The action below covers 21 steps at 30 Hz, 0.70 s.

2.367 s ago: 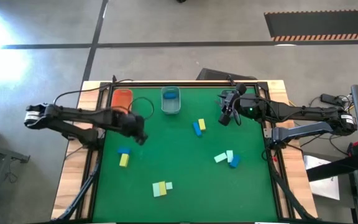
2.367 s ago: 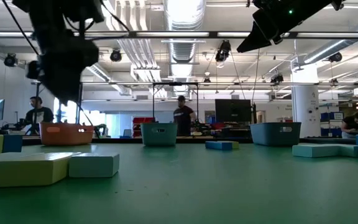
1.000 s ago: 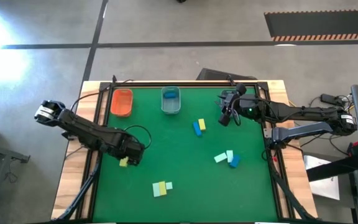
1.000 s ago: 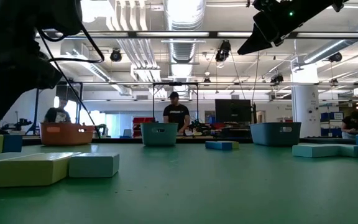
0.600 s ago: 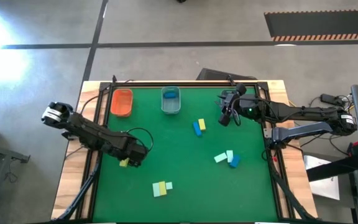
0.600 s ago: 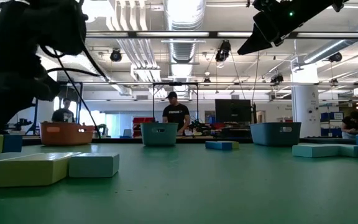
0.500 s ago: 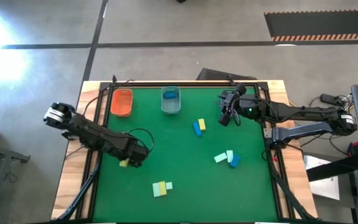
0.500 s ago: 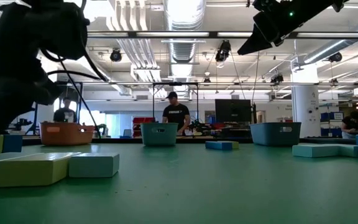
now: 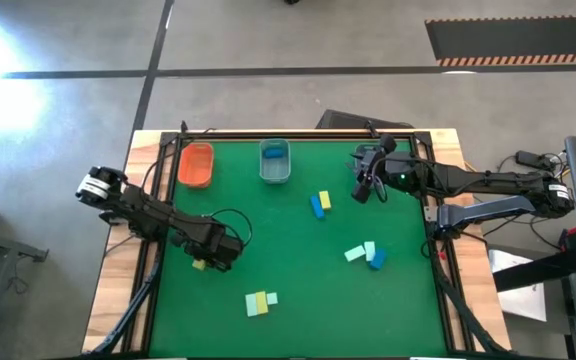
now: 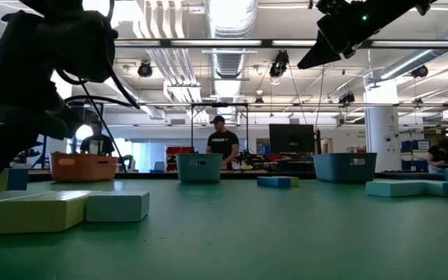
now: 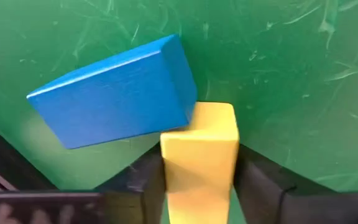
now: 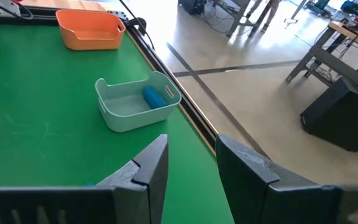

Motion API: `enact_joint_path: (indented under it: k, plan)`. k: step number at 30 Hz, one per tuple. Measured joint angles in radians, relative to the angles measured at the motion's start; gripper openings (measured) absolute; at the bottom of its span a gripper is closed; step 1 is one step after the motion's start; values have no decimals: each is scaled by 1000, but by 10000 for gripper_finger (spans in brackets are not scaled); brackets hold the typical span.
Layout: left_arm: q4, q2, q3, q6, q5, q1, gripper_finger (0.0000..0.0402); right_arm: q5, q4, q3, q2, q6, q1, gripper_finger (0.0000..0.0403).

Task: Sort & place blocks by color
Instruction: Put the yellow block into the gray bin

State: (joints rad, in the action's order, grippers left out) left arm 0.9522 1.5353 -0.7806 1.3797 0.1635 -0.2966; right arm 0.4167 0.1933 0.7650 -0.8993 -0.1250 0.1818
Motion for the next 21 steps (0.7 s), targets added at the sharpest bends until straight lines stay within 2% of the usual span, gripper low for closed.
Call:
enact_joint_path:
  k: [1,4,7,13,16,21]
  plan:
    - [2,0,-2,0,0,0,119,0,8,0,0,5,0,123]
    - [0,-7,-5,-1,0,0,118,-12,19,-3,0,30,-1,123]
    - [4,-30,-26,-17,-1,0,118,-89,6,-19,0,49,-1,123]
    - [39,-107,-144,-130,-23,0,118,-164,-160,-119,0,64,-3,123]
    - [28,-144,-224,-234,-129,1,118,-242,-314,-190,-3,67,-7,123]
    - [-40,-201,-328,-519,-417,6,118,-351,-573,-296,-23,83,-7,123]
